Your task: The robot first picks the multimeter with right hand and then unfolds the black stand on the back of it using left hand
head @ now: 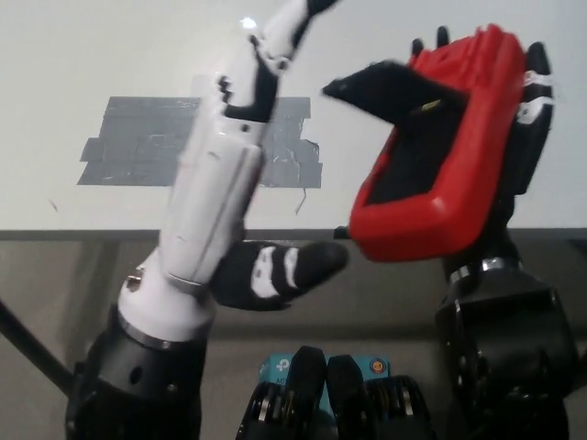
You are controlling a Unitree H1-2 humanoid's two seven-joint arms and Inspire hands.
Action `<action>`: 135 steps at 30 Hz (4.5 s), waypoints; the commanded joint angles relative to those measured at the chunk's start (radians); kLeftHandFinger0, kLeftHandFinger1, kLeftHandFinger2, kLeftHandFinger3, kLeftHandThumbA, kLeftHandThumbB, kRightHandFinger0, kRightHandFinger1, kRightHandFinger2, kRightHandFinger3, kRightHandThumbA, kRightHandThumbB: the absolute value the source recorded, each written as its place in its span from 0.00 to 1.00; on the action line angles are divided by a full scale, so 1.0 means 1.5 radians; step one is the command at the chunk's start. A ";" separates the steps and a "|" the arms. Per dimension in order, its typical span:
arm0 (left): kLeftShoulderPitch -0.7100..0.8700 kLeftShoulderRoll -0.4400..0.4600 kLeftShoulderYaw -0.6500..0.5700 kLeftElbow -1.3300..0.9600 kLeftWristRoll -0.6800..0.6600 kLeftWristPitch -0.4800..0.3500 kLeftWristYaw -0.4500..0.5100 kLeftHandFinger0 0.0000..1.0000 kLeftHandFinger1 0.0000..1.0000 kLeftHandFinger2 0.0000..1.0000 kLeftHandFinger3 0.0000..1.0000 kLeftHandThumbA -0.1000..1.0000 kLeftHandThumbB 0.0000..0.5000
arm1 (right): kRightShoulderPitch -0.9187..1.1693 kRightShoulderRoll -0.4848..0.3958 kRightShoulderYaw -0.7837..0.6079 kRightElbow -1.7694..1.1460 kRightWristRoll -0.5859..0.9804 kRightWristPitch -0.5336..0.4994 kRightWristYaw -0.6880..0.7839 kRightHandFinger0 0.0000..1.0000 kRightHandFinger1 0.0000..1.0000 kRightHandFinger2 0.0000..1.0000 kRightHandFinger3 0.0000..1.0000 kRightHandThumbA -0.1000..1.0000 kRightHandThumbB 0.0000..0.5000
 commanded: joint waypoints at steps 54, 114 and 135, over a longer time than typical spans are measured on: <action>0.038 0.030 -0.016 0.000 0.032 0.034 -0.028 1.00 1.00 1.00 1.00 1.00 0.75 | -0.009 0.021 -0.012 -0.024 -0.016 -0.002 0.036 0.00 0.38 0.72 1.00 0.00 0.13; 0.157 -0.012 -0.079 0.051 0.089 -0.175 0.067 1.00 0.79 0.93 1.00 0.99 0.68 | -0.081 0.053 -0.060 -0.030 -0.056 -0.020 -0.025 0.00 0.35 0.76 1.00 0.00 0.00; 0.225 -0.030 -0.113 0.120 0.234 -0.310 0.181 1.00 1.00 1.00 1.00 1.00 0.69 | -0.117 0.074 -0.076 -0.023 -0.048 -0.081 -0.051 0.00 0.39 0.71 1.00 0.00 0.00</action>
